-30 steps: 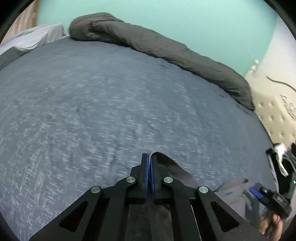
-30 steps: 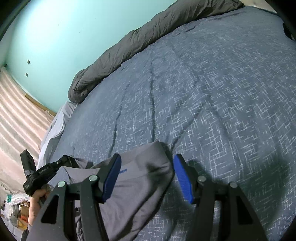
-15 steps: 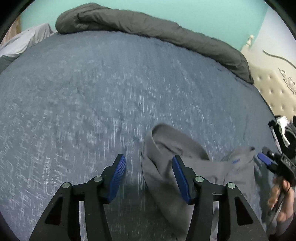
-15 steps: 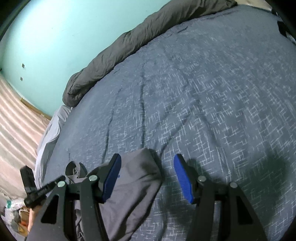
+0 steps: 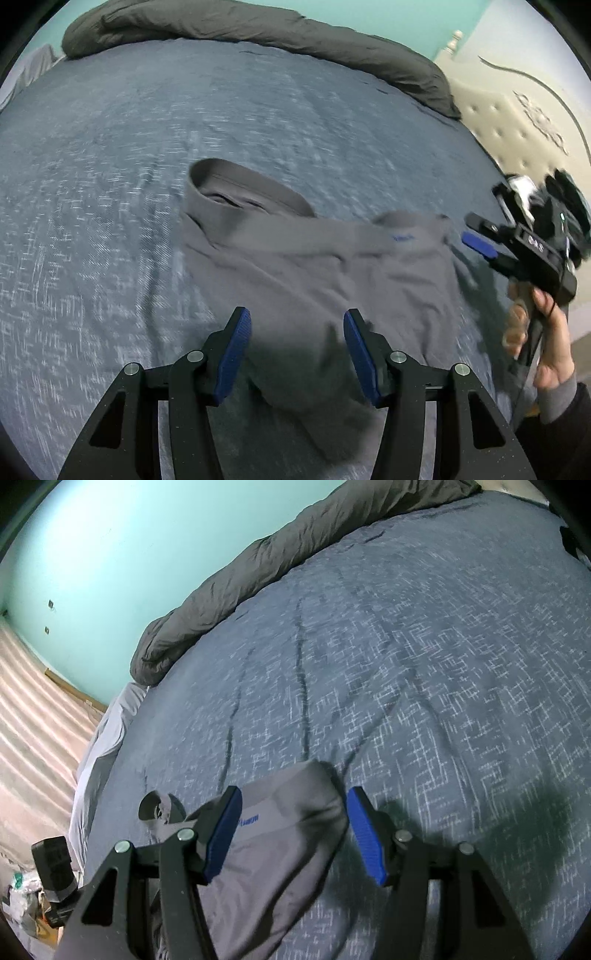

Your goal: Fold clothes

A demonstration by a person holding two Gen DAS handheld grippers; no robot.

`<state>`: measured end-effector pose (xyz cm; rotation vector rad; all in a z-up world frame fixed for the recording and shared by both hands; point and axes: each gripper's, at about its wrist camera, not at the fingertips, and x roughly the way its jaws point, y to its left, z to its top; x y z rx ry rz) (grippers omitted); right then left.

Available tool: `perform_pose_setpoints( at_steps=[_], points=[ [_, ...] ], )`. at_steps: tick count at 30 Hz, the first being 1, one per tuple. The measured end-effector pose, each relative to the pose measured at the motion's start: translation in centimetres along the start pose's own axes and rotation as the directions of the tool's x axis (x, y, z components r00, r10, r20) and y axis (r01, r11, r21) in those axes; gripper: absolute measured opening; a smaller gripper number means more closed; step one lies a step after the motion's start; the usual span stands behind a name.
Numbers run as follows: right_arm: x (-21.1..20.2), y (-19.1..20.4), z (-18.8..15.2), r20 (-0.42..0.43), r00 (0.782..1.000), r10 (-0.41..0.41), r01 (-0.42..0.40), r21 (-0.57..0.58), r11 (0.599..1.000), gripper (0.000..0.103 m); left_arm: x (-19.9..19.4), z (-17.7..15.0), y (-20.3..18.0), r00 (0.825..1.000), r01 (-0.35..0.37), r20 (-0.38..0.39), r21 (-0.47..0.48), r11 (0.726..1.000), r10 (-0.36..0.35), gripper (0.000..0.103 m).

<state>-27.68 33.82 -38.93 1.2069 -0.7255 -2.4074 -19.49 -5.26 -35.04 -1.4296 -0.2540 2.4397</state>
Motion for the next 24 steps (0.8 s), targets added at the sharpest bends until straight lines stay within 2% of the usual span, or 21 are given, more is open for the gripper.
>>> perform_pose_setpoints(
  at_steps=[4, 6, 7, 8, 10, 14, 17, 20, 24],
  points=[
    [-1.3, 0.3, -0.6, 0.011, 1.0, 0.003, -0.003, 0.003, 1.0, 0.06, 0.3, -1.1, -1.7, 1.0, -0.007, -0.007, 0.051, 0.999, 0.008, 0.055],
    [-1.7, 0.5, -1.0, 0.017, 1.0, 0.008, -0.009, 0.007, 1.0, 0.06, 1.1, -1.5, -2.4, 0.999, -0.049, -0.01, 0.098, 0.994, 0.051, 0.04],
    [-1.9, 0.7, -1.2, 0.018, 1.0, 0.007, -0.008, 0.006, 1.0, 0.06, 1.5, -1.7, -2.6, 0.998, -0.063, -0.011, 0.107, 0.992, 0.064, 0.026],
    [-2.0, 0.8, -1.3, 0.019, 1.0, 0.01, -0.01, 0.005, 1.0, 0.06, 1.7, -1.8, -2.5, 0.998, -0.064, -0.012, 0.104, 0.993, 0.065, 0.015],
    [-2.4, 0.9, -1.5, 0.019, 1.0, 0.016, -0.016, 0.007, 1.0, 0.06, 1.6, -2.0, -2.1, 0.998, -0.06, -0.005, 0.088, 0.994, 0.061, 0.001],
    [-3.1, 0.7, -2.0, 0.025, 0.999, 0.03, -0.031, 0.024, 0.999, 0.06, -0.9, -2.6, -2.2, 0.995, -0.086, 0.061, 0.076, 0.993, 0.081, 0.001],
    [-3.4, 0.2, -2.2, 0.027, 0.999, 0.032, -0.033, 0.045, 0.998, 0.06, -3.8, -3.5, -1.3, 0.986, -0.12, 0.121, 0.03, 0.992, 0.115, 0.001],
    [-3.5, -0.4, -2.5, 0.02, 0.999, 0.029, -0.03, 0.072, 0.997, 0.06, -6.7, -5.0, -0.1, 0.975, -0.147, 0.163, -0.043, 0.988, 0.152, 0.001],
    [-3.2, -1.0, -2.8, 0.012, 0.999, 0.031, -0.032, 0.118, 0.993, 0.06, -8.5, -7.2, 2.7, 0.962, -0.198, 0.156, -0.158, 0.967, 0.222, 0.001]
  ],
)
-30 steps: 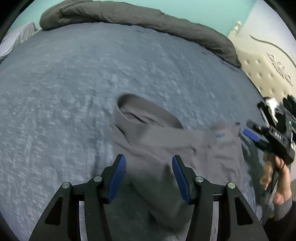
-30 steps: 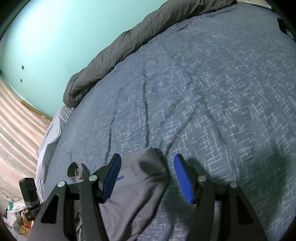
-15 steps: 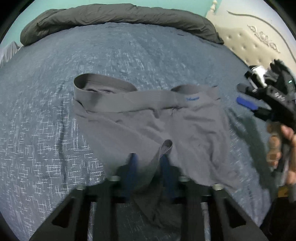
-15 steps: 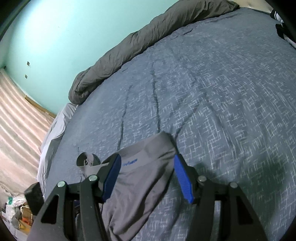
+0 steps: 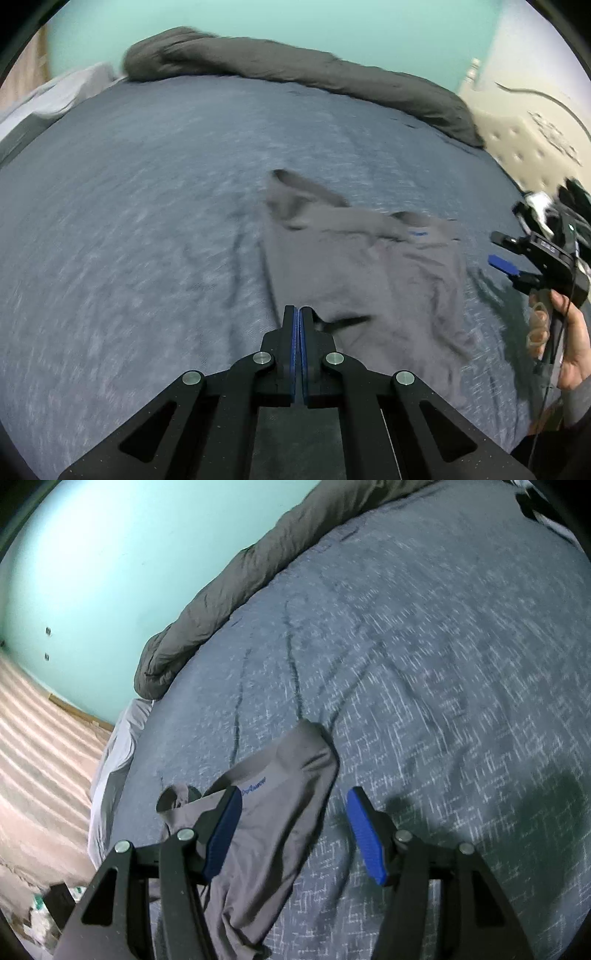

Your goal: Fold clothes

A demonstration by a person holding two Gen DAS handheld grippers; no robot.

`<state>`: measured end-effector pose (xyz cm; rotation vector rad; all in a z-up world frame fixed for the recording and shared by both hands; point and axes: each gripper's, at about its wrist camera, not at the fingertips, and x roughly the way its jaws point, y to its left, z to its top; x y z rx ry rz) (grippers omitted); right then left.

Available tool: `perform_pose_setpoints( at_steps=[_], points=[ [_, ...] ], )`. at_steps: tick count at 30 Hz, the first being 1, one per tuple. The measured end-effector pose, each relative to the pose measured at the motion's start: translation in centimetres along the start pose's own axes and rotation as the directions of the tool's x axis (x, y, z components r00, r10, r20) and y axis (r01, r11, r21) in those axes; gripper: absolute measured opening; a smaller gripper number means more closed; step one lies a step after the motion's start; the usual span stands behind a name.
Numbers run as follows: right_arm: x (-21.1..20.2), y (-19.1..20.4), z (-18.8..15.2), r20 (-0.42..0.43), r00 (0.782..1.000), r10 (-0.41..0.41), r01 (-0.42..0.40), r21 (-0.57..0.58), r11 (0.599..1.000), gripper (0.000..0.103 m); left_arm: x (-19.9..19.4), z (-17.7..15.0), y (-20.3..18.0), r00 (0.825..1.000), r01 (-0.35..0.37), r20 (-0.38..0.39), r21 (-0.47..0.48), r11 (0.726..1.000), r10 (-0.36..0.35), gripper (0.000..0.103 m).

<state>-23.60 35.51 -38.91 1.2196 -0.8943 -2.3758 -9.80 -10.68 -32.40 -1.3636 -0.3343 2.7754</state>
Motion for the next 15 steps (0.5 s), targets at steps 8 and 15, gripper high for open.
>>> perform_pose_setpoints(
  at_steps=[8, 15],
  points=[
    [0.7, 0.7, 0.2, -0.014, 1.0, 0.009, -0.009, -0.017, 1.0, 0.06, -1.1, -0.3, 6.3, 0.99, -0.12, 0.036, -0.248, 0.961, 0.133, 0.014],
    [2.1, 0.6, 1.0, -0.027, 0.999, -0.037, 0.036, -0.044, 0.998, 0.061, 2.8, 4.1, 3.6, 0.996, -0.013, 0.08, -0.163, 0.986, 0.027, 0.05]
  ],
)
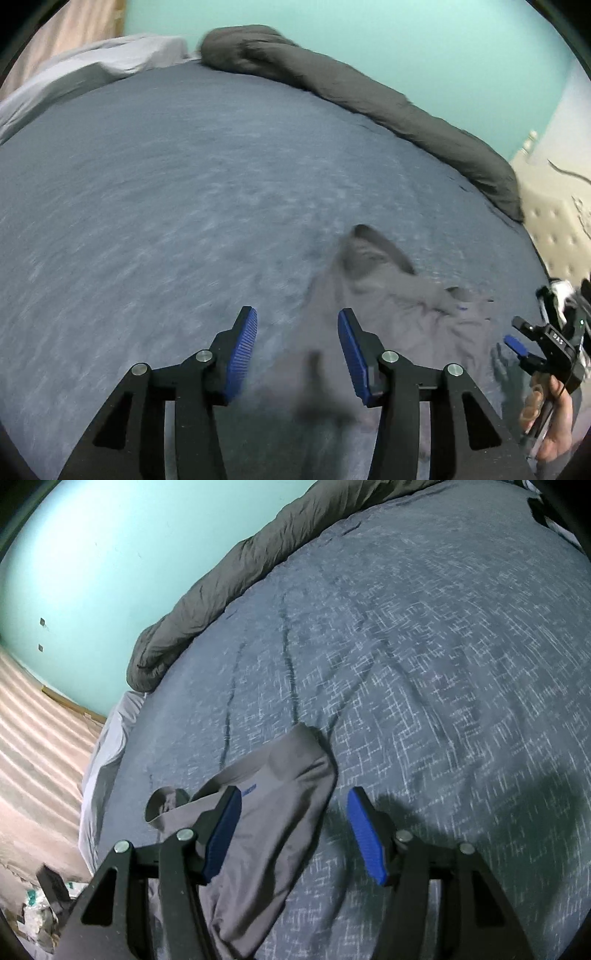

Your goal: Fold clothes

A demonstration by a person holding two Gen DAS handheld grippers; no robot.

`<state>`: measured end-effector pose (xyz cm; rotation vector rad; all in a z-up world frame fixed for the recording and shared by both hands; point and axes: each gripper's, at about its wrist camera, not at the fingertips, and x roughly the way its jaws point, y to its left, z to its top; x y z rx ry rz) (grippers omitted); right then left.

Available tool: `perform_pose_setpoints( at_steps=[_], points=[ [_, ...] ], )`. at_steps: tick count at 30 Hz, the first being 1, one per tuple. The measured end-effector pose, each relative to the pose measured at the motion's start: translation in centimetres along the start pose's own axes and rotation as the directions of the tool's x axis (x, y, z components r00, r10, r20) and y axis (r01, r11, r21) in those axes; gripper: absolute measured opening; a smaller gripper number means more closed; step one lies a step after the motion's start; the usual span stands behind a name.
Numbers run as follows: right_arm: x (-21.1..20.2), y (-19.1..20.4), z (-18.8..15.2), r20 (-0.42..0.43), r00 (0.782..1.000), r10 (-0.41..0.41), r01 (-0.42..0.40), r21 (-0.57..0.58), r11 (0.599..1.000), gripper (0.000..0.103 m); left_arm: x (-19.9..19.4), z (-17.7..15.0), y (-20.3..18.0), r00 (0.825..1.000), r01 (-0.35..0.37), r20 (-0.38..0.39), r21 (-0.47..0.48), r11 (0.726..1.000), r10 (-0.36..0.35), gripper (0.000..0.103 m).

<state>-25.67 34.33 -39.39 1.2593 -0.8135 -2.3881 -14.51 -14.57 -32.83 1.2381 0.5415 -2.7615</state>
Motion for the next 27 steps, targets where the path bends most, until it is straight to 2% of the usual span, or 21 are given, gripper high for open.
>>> perform_pose_setpoints(
  at_steps=[4, 8, 12, 16, 19, 22, 24, 26, 27],
  points=[
    [1.2, 0.7, 0.4, -0.035, 0.999, -0.039, 0.036, -0.091, 0.995, 0.062, 4.5, 1.2, -1.7, 0.999, 0.015, -0.05, 0.053, 0.998, -0.013, 0.05],
    [2.5, 0.9, 0.6, -0.057, 0.99, -0.131, 0.119, -0.169, 0.978, 0.062, 7.7, 2.3, -2.8, 0.997, -0.026, -0.073, 0.127, 0.992, 0.036, 0.049],
    [3.6, 1.2, 1.2, -0.059, 0.989, -0.135, 0.121, -0.195, 0.973, 0.062, 9.3, 3.3, -3.4, 0.996, -0.038, -0.077, 0.17, 0.985, 0.052, 0.049],
    [4.5, 2.3, 1.4, -0.049, 0.986, -0.162, 0.143, -0.274, 0.951, 0.062, 10.2, 4.6, -4.0, 0.997, -0.032, -0.068, 0.225, 0.974, 0.048, 0.049],
    [5.4, 2.8, 1.1, -0.043, 0.98, -0.197, 0.172, -0.326, 0.93, 0.061, 10.8, 5.2, -4.0, 0.997, -0.03, -0.063, 0.216, 0.976, 0.045, 0.049],
    [5.9, 2.3, 1.3, -0.042, 0.979, -0.198, 0.175, -0.313, 0.933, 0.048, 11.7, 6.1, -3.8, 0.998, -0.022, -0.061, 0.202, 0.979, 0.035, 0.049],
    [6.2, 2.2, 1.5, -0.048, 0.98, -0.193, 0.17, -0.306, 0.937, 0.043, 11.9, 6.4, -3.8, 0.998, -0.015, -0.061, 0.207, 0.978, 0.029, 0.049],
    [6.2, 2.4, 1.6, -0.042, 0.981, -0.19, 0.167, -0.314, 0.935, 0.031, 12.2, 6.6, -3.7, 0.998, -0.006, -0.063, 0.209, 0.978, 0.019, 0.049],
    [6.4, 2.5, 1.6, -0.042, 0.982, -0.184, 0.162, -0.319, 0.934, 0.028, 12.2, 6.6, -3.7, 0.998, -0.001, -0.065, 0.211, 0.977, 0.015, 0.049]
  ],
)
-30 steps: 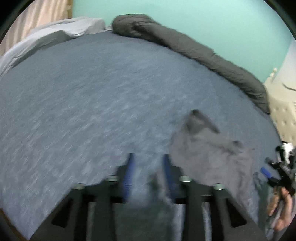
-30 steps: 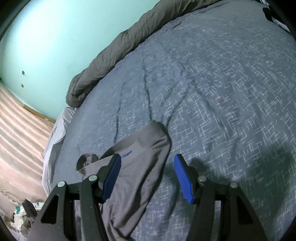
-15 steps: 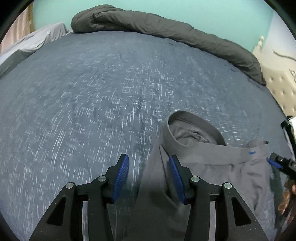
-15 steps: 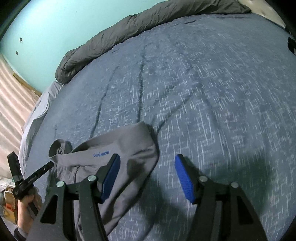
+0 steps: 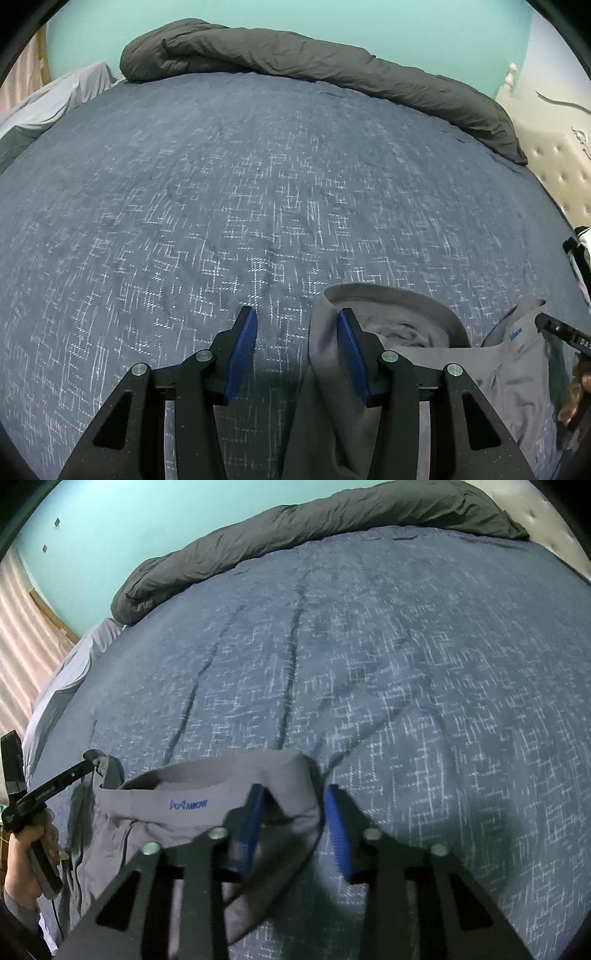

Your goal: Fold clothes

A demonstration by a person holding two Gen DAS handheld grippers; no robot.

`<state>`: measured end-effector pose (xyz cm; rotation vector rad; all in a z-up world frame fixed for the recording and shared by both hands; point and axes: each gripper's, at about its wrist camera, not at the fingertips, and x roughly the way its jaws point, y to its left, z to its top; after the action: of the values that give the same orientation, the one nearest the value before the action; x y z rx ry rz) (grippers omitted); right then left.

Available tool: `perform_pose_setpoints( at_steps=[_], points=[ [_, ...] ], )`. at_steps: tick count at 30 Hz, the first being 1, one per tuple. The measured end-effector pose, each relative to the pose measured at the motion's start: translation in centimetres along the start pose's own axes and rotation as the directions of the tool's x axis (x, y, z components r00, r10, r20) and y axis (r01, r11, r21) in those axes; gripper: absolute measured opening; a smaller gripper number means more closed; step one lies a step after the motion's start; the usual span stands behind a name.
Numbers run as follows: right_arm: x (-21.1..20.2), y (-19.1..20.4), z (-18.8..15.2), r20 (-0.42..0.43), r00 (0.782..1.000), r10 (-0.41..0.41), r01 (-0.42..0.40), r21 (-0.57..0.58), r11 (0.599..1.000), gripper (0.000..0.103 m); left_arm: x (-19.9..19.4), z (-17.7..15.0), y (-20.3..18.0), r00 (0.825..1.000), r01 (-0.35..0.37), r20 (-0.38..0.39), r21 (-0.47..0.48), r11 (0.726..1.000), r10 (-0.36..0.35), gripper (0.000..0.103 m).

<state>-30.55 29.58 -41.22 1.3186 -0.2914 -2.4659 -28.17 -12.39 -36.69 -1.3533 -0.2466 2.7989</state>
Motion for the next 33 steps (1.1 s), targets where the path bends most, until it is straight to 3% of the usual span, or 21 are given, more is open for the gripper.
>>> perform_pose_setpoints(
  at_steps=[2, 3, 5, 9, 14, 19, 21, 24, 28, 31, 33],
  points=[
    [0.1, 0.5, 0.0, 0.002, 1.0, -0.006, 0.006, -0.024, 1.0, 0.011, -0.1, -0.1, 0.1, 1.0, 0.011, 0.0, 0.006, 1.0, -0.011, 0.049],
    [0.2, 0.7, 0.0, 0.004, 1.0, -0.012, 0.012, -0.035, 0.999, 0.008, -0.1, -0.1, 0.1, 1.0, 0.018, 0.002, 0.008, 1.0, -0.018, 0.048],
    [-0.1, 1.2, 0.0, 0.024, 1.0, -0.019, 0.02, -0.053, 0.998, 0.002, -0.5, 0.0, 0.2, 0.999, 0.029, 0.013, 0.004, 1.0, -0.029, 0.023],
    [-1.8, 1.3, 0.3, 0.104, 0.994, -0.02, 0.025, -0.051, 0.998, 0.002, -1.6, 0.5, -0.2, 0.998, 0.041, 0.053, 0.014, 0.999, -0.041, 0.003],
    [-2.9, 0.6, 1.0, 0.163, 0.986, -0.018, 0.021, -0.02, 1.0, 0.002, -2.8, 1.0, -0.2, 0.994, 0.037, 0.105, 0.001, 0.999, -0.037, 0.0],
    [-2.2, -0.7, 0.9, 0.136, 0.991, -0.01, 0.007, 0.026, 1.0, 0.002, -2.3, 1.4, 0.4, 0.994, 0.07, 0.087, -0.043, 0.997, -0.066, 0.0],
    [-1.3, -0.7, 1.0, 0.114, 0.993, -0.013, 0.008, 0.043, 0.999, 0.002, -2.0, 1.3, 0.2, 0.996, 0.084, 0.048, -0.037, 0.996, -0.082, 0.001],
    [-0.9, -1.3, 0.9, 0.09, 0.996, -0.002, -0.005, 0.073, 0.997, 0.002, -1.7, 0.9, -1.0, 0.998, 0.06, -0.032, 0.039, 0.997, -0.059, 0.025],
    [-0.7, -1.2, 1.0, 0.084, 0.996, 0.0, -0.006, 0.072, 0.997, 0.002, -2.7, 0.3, -2.1, 0.998, -0.013, -0.066, 0.141, 0.99, 0.022, 0.032],
    [-0.8, -1.0, 1.0, 0.084, 0.996, 0.001, -0.006, 0.07, 0.998, 0.002, -3.4, 0.2, -2.5, 0.997, -0.008, -0.071, 0.171, 0.985, 0.021, 0.05],
    [-0.8, -0.9, 1.0, 0.084, 0.996, 0.001, -0.007, 0.069, 0.998, 0.002, -3.1, 0.0, -2.9, 0.997, 0.011, -0.075, 0.202, 0.979, 0.004, 0.051]
  ],
)
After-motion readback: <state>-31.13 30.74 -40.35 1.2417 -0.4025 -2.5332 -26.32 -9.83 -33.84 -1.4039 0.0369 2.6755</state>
